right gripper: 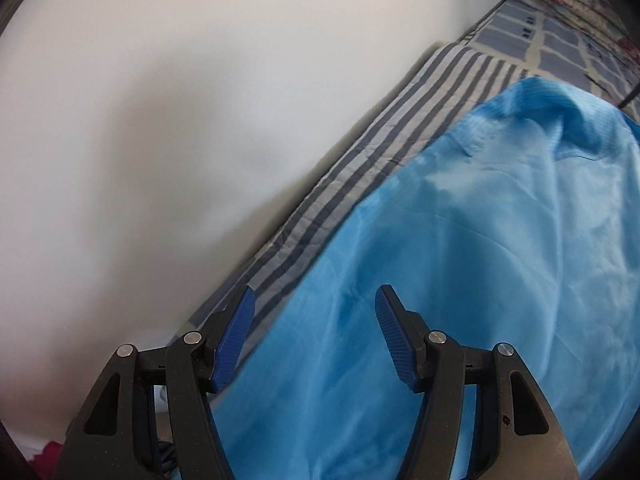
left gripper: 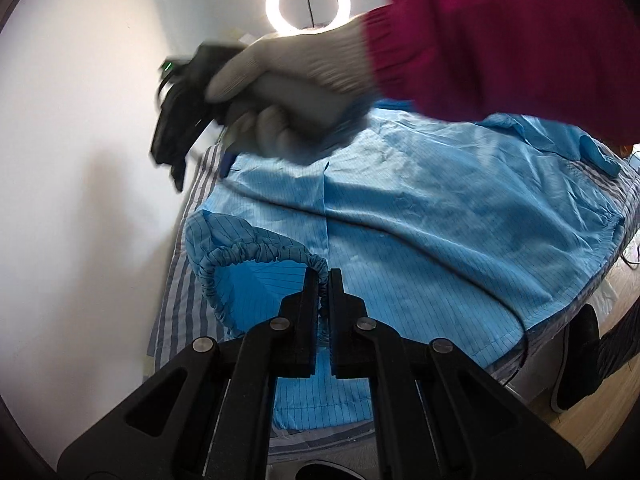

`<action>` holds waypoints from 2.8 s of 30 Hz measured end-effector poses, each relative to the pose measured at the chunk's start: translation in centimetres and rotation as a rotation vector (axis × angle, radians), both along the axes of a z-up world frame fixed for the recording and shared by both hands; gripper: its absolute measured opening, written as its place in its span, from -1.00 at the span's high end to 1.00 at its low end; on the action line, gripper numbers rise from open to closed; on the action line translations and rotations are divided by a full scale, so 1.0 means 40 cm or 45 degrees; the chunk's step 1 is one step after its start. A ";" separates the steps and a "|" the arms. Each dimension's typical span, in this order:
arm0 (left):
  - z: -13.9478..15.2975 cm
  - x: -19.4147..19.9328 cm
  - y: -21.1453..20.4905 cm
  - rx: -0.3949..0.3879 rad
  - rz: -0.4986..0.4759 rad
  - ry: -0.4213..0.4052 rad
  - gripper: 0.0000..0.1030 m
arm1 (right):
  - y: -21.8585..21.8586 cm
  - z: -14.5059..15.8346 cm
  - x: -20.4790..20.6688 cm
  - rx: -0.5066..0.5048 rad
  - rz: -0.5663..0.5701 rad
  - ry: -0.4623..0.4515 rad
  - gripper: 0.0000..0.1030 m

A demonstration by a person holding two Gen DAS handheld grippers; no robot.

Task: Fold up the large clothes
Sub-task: 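Close the right gripper on the coat side edge while the left gripper holds the cuff, then lift and fold the coat side with both grippers over the coat body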

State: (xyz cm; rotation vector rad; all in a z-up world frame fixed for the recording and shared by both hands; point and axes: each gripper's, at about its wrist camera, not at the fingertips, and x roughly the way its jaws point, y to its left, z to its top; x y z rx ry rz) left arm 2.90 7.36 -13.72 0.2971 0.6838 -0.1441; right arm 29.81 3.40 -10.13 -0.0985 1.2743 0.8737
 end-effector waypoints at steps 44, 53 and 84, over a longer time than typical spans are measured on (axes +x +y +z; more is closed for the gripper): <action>-0.007 -0.186 -0.132 0.277 -0.286 -0.067 0.66 | -0.818 -0.077 -0.031 -0.040 -0.830 -0.026 1.00; 0.017 -0.230 -0.081 0.117 -0.231 0.025 0.17 | -0.775 -0.003 -0.075 -0.016 -0.607 -0.149 0.99; -0.188 0.070 0.141 -0.850 0.183 0.588 1.00 | -0.092 -0.159 0.140 -0.430 0.028 -0.360 0.84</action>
